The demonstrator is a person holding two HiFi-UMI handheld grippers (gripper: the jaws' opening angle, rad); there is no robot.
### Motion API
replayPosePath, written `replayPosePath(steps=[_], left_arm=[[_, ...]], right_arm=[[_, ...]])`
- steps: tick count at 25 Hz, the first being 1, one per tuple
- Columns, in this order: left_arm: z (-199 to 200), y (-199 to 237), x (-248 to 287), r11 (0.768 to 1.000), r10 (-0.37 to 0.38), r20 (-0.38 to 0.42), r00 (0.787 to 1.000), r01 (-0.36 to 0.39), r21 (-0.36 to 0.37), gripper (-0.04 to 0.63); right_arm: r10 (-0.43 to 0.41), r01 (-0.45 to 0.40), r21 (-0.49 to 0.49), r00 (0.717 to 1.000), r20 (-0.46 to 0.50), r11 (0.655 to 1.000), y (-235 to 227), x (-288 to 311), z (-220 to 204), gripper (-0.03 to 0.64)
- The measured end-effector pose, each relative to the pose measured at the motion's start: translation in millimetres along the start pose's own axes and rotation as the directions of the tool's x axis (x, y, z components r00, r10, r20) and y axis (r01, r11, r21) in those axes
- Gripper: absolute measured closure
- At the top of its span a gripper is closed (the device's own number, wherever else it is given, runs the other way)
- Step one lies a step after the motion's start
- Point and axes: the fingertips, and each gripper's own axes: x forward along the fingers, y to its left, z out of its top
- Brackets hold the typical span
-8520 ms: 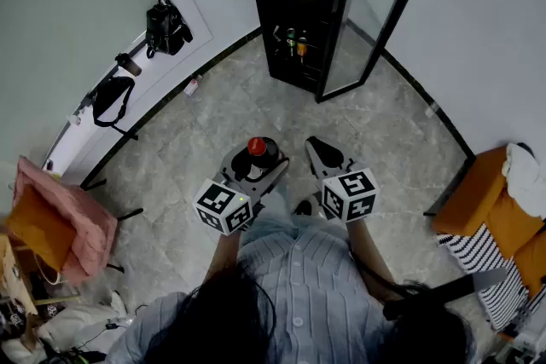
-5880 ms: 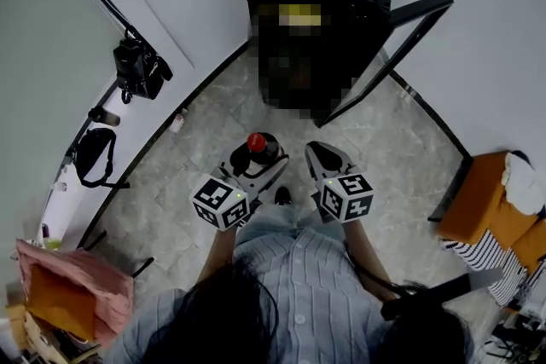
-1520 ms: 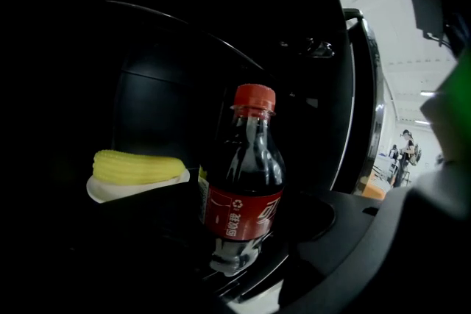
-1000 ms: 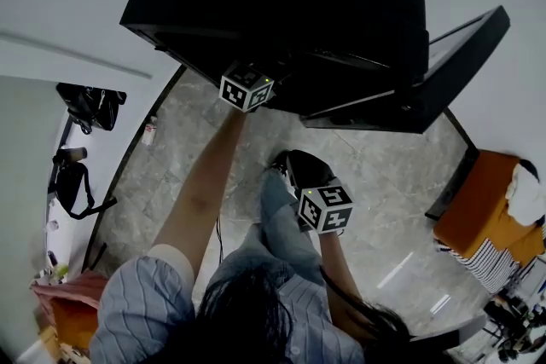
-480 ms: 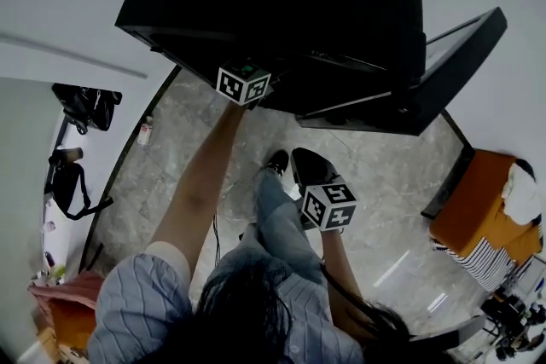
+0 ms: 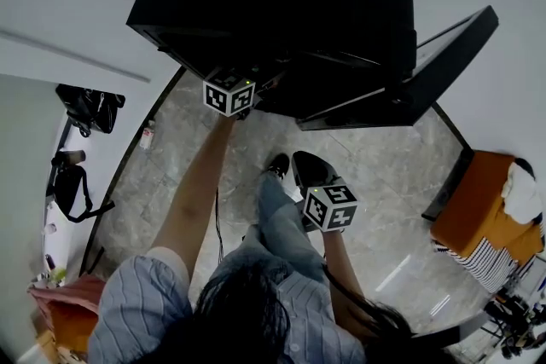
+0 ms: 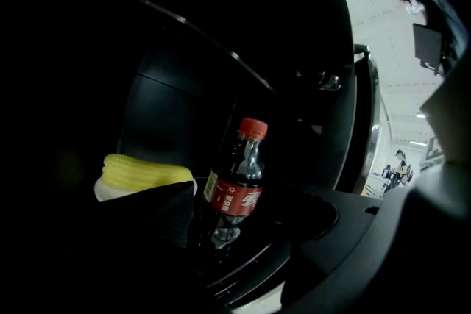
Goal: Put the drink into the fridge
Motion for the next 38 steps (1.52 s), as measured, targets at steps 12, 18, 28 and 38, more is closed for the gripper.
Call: replayPosePath(steps=[12, 18, 28, 38], left_arm=[[46.5, -48.9, -61.3, 0.996, -0.015, 0.100, 0.995, 0.006, 0.084, 0.248], [64.4, -90.8, -87.2, 0.987, -0.064, 0.078, 0.995, 0.051, 0.154, 0.341], [61.1, -139.7, -145.0, 0.995, -0.028, 0.057, 0.998, 0.023, 0.098, 0.455], [38.5, -204.8, -200.0, 0.991, -0.030, 0.018, 0.999, 0.028, 0.128, 0.484]], right_arm=[[-0.002, 0.002, -0.009, 0.998, 0.062, 1.000, 16.7, -16.1, 12.2, 0.581], [0.035, -0.031, -0.037, 0.995, 0.098, 0.999, 40.2, -22.5, 22.9, 0.581], [0.110, -0.095, -0.122, 0.986, 0.124, 0.988, 86.4, -46.3, 29.1, 0.581], [0.146, -0.118, -0.182, 0.978, 0.149, 0.976, 116.9, -90.8, 12.8, 0.581]])
